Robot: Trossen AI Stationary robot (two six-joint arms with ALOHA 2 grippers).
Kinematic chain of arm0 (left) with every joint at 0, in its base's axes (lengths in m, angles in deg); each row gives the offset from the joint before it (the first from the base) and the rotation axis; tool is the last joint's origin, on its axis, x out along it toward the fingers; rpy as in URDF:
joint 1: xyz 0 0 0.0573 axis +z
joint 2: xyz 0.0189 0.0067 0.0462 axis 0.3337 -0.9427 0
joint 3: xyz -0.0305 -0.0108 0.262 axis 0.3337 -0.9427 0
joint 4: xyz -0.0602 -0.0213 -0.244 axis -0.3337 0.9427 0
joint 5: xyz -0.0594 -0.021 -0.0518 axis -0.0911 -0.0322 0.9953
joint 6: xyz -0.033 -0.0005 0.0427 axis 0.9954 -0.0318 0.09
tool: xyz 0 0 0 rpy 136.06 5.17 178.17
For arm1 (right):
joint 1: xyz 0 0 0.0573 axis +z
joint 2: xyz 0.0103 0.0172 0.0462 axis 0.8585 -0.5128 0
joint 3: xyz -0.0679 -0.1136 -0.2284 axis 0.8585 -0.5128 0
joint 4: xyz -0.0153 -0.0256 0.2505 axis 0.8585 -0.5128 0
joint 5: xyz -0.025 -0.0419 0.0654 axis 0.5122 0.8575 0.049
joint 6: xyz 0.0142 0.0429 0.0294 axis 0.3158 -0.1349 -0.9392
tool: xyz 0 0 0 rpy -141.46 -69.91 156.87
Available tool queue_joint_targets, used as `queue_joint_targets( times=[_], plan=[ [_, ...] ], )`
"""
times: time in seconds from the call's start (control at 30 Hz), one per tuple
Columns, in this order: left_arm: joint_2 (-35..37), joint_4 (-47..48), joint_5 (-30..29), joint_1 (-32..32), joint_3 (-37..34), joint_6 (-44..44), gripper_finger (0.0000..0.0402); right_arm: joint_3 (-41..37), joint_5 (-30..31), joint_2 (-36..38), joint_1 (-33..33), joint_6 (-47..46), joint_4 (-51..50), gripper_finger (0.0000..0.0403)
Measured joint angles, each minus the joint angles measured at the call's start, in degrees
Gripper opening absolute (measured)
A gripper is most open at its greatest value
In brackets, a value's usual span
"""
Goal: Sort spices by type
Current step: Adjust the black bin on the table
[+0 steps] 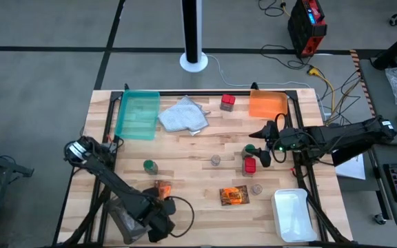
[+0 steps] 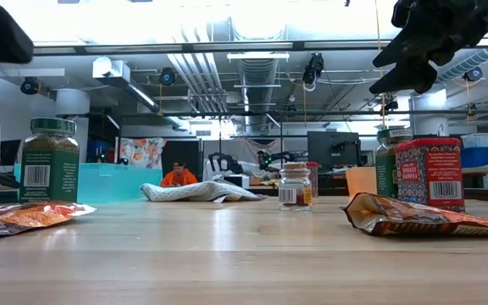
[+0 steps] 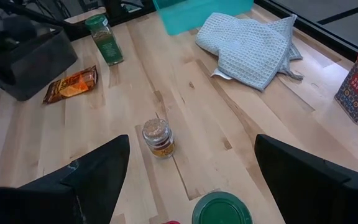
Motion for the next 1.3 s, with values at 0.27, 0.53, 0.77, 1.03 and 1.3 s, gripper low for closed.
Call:
queue_joint_targets(
  times=[0.27,0.53,0.77,1.03,1.3],
  plan=[
    [0.2,1.63,1.97,-3.4,1.47,3.83,0.0,-0.27,0.0,-0.02,0.0,0.06,0.02,0.0338],
    [0.2,1.8,5.54,-6.44,1.34,7.62,0.0,-0.88,0.01,0.0,0.0,0.02,0.01,0.0338],
    [0.2,2.14,7.96,-9.09,1.34,11.88,0.0,-1.19,0.01,0.0,0.0,0.07,0.21,0.0338],
    [0.2,5.96,9.3,-11.26,1.34,17.03,0.0,-1.33,0.01,0.0,0.0,0.15,0.44,0.0338],
    [0.33,7.82,8.57,-11.54,2.18,17.24,0.0,-1.44,0.03,0.0,0.0,-0.02,0.44,0.0338]
  ],
)
